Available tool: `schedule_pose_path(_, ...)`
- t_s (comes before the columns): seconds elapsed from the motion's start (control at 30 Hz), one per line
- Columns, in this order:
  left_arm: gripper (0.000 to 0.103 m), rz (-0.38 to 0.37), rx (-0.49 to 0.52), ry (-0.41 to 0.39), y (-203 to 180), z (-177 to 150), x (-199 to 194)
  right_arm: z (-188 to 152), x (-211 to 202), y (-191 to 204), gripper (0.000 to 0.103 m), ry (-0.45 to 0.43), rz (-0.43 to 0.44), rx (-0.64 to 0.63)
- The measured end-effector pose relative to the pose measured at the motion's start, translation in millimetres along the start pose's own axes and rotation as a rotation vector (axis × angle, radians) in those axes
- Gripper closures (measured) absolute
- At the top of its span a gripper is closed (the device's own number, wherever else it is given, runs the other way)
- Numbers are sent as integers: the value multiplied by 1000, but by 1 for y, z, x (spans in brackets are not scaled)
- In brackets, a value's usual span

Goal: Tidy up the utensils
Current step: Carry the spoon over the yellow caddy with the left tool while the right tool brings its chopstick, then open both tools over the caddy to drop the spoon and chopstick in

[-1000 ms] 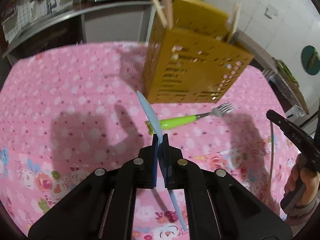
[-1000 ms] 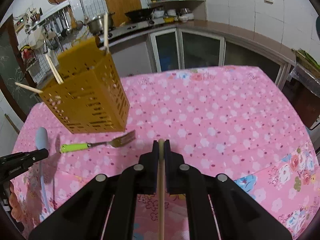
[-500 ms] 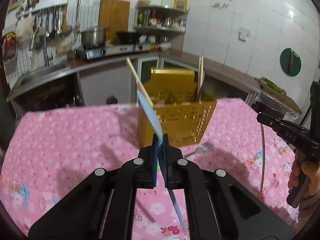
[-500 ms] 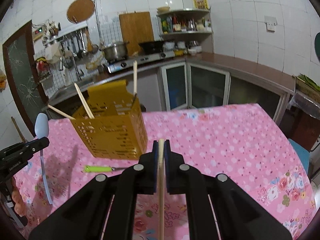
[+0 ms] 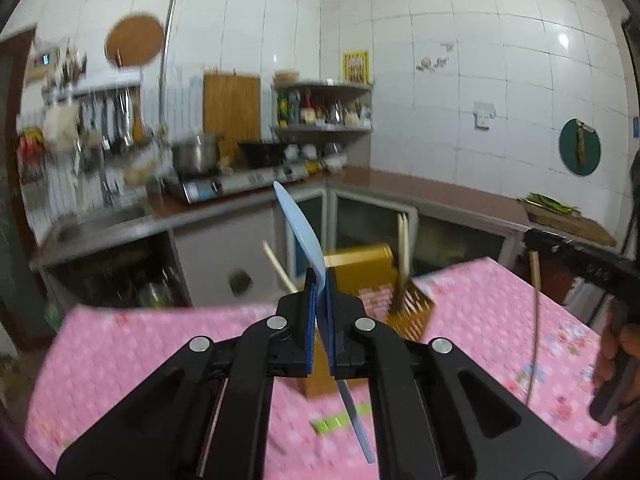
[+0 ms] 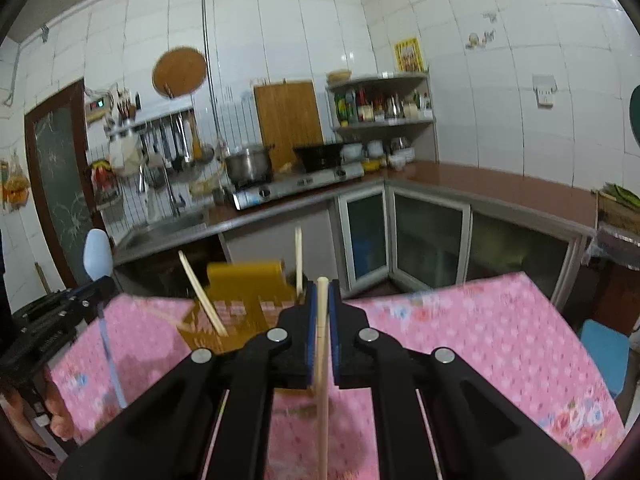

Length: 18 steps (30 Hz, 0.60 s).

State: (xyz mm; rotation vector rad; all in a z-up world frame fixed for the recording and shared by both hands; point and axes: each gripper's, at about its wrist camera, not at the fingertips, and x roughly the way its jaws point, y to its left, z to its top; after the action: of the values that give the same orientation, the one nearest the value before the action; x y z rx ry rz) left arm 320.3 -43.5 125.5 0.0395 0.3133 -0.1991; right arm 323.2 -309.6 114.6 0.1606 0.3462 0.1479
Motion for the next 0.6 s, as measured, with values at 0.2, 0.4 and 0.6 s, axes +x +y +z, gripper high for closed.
schedule_pose_path(0.2, 100, 62, 64, -127, -12, 35, 19, 43, -9, 7, 97, -178, 27, 11)
schedule_pose_path(0.4, 100, 118, 100, -222, -20, 49, 52, 72, 3, 20, 97, -367, 54, 18)
schedule_pose_path(0.6, 100, 122, 92, -222, -21, 41, 84, 79, 20, 16, 97, -461, 88, 95)
